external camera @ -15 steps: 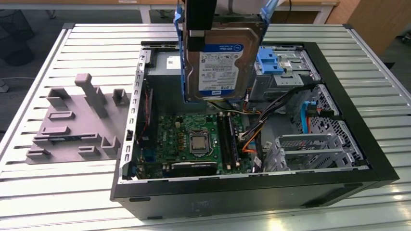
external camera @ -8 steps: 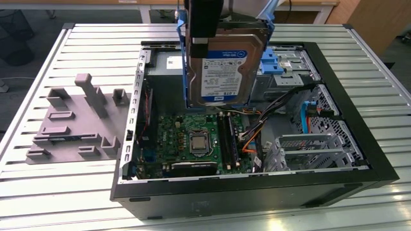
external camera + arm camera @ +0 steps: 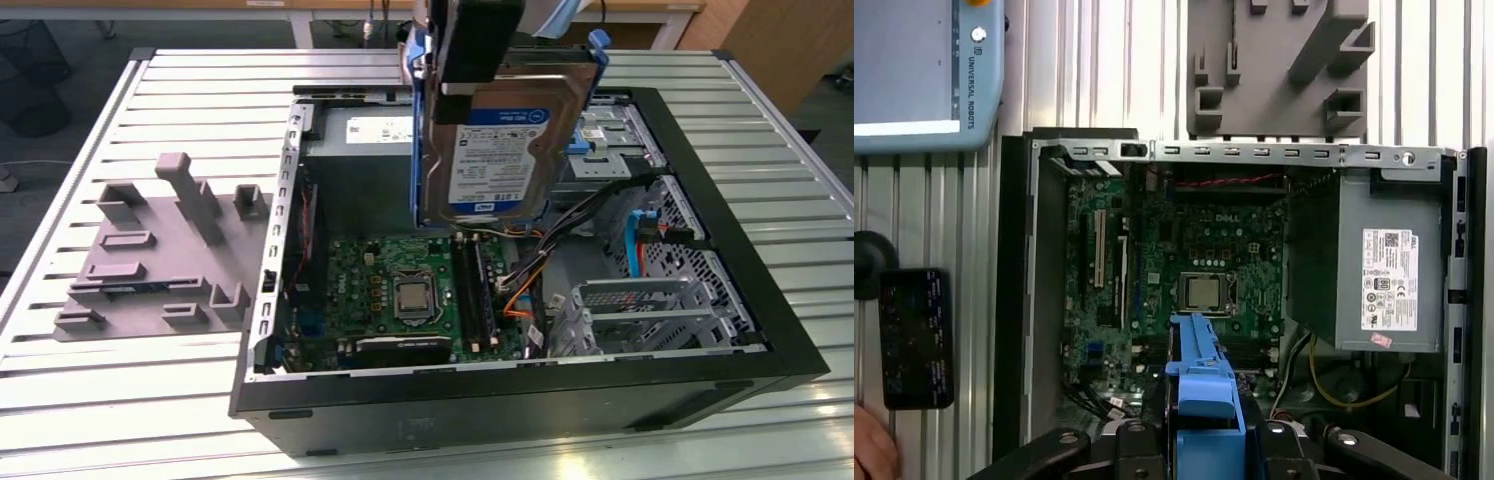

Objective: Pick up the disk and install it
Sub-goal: 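Insert the disk into the insertion slot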

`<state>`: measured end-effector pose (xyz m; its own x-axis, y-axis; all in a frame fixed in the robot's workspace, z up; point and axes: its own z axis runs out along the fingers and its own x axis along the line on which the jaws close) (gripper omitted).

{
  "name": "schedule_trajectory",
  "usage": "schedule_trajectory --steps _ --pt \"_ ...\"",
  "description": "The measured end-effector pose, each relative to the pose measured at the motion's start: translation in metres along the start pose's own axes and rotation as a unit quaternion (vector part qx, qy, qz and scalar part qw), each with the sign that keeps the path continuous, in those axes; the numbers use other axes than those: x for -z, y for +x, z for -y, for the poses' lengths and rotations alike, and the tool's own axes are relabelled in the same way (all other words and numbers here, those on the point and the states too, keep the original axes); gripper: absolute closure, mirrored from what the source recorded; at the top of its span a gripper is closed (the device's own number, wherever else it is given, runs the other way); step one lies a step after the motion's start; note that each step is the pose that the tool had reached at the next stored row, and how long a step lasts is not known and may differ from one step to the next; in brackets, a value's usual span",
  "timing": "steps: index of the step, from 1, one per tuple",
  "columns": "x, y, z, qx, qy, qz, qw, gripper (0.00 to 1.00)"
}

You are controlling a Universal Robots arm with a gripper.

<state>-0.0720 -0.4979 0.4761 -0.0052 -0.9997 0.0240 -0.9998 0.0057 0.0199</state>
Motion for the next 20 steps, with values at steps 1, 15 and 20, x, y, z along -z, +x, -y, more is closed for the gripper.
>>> schedule_trajectory --steps 1,15,20 --pt "-0.0002 0.0015 0.0004 0.0 0.0 0.0 1.0 0.64" --pt "-0.0016 0.0194 0.0008 0.0 0.0 0.0001 1.0 0.64" --pt "-0.0015 0.0201 0.0121 0.0 0.0 0.0001 1.0 0.64"
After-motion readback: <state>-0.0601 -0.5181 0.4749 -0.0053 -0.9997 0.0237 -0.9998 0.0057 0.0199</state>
